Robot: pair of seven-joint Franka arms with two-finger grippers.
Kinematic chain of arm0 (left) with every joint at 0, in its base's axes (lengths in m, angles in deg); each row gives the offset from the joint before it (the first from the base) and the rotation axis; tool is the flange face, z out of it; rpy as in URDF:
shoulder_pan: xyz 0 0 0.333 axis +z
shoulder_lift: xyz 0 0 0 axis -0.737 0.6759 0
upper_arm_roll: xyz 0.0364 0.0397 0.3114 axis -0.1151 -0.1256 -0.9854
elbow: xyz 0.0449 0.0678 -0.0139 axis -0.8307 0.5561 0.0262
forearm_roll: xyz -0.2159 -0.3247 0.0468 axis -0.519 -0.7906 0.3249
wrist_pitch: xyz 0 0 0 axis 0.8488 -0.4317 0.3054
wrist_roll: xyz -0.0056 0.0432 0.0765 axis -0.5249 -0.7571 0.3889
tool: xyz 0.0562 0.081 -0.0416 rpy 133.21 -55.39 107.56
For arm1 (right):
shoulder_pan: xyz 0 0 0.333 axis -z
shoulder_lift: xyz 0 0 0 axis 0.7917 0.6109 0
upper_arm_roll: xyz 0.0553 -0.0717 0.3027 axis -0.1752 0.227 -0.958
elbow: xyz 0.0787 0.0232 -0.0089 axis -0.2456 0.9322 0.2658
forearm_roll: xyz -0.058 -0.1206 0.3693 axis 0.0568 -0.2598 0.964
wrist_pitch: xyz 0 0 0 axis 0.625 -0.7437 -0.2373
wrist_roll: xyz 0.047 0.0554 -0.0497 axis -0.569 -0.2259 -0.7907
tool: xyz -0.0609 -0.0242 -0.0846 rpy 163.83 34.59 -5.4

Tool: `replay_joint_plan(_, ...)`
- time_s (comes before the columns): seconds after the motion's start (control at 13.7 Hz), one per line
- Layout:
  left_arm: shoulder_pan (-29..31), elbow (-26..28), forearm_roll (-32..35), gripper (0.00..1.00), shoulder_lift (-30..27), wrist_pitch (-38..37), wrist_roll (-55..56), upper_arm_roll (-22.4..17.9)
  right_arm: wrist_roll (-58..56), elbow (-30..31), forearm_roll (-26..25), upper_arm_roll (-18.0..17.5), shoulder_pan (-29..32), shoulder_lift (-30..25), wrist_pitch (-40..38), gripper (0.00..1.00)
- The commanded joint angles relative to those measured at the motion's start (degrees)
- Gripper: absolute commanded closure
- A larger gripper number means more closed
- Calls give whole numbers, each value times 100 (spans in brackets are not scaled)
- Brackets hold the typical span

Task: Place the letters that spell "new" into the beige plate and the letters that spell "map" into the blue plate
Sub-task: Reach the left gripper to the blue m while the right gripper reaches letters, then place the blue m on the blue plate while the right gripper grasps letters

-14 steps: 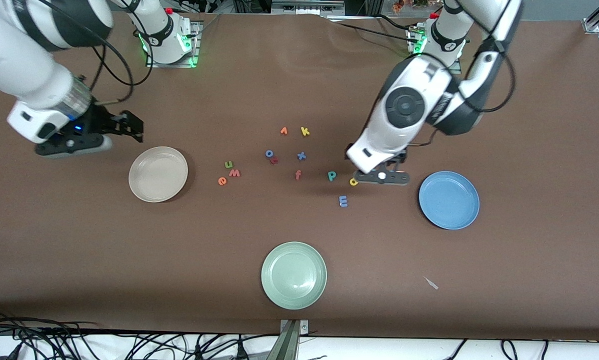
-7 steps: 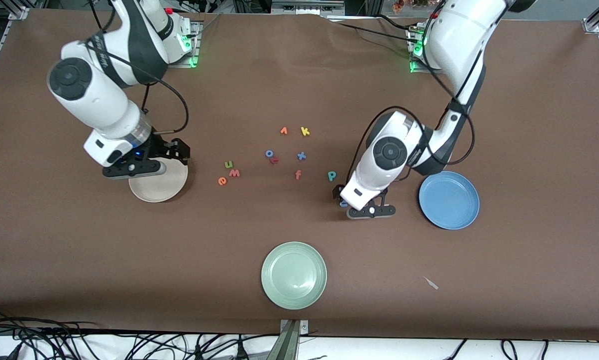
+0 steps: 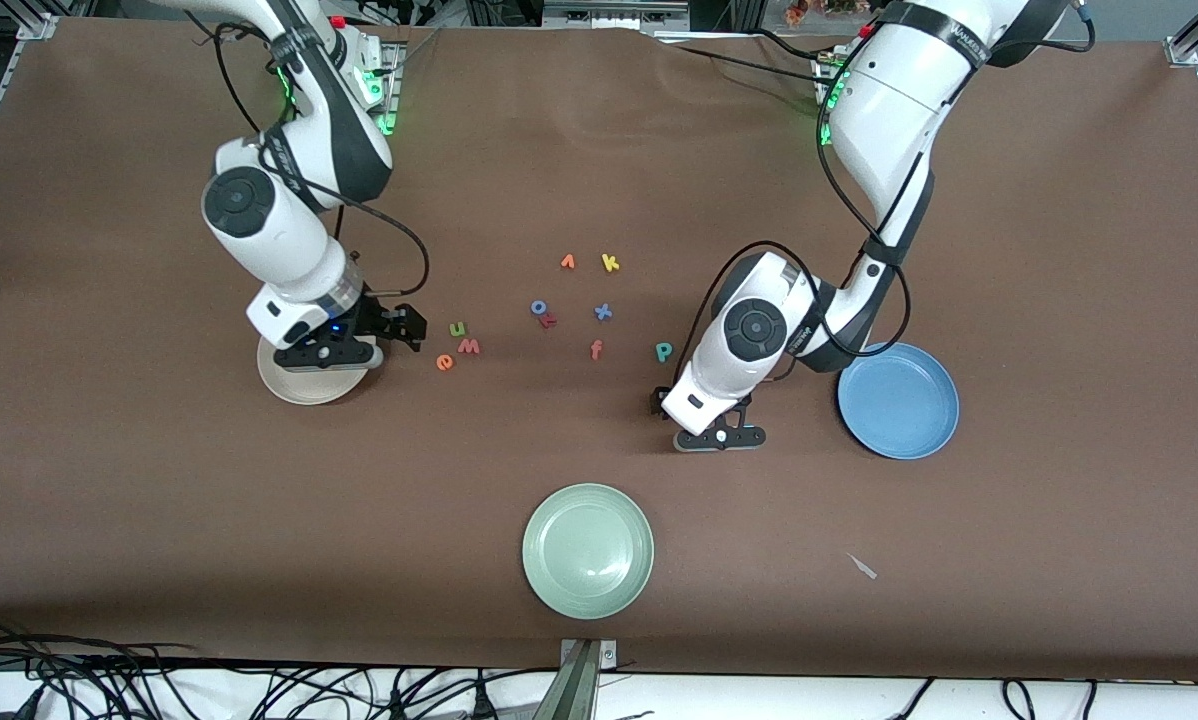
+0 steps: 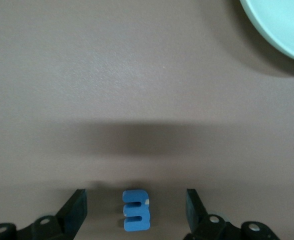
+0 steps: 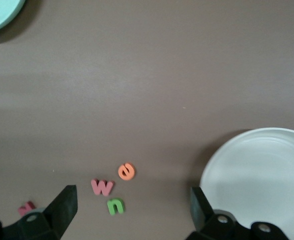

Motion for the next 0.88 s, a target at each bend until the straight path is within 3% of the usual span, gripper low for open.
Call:
replay_joint_plan(0.0,-99,-57,164,14,99,-19,15,-22,296,-3,-27,-22,-212,440,647,0)
replay_joint_plan(0.22,-151,66,173,20,108,-27,-20,-31,358,-29,-35,-13,-291,773,1059,0)
replay_joint_plan(0.29,-151,84,173,29,108,-27,-38,-31,367,-11,-53,-4,-292,949,1288,0)
replay_joint_plan(0.44,-151,101,173,61,108,-27,-73,-31,358,-55,-79,14,-292,1108,1413,0)
replay_joint_plan(0.8,-99,172,173,100,108,-106,-38,-31,358,-64,-106,49,-292,1319,1475,0)
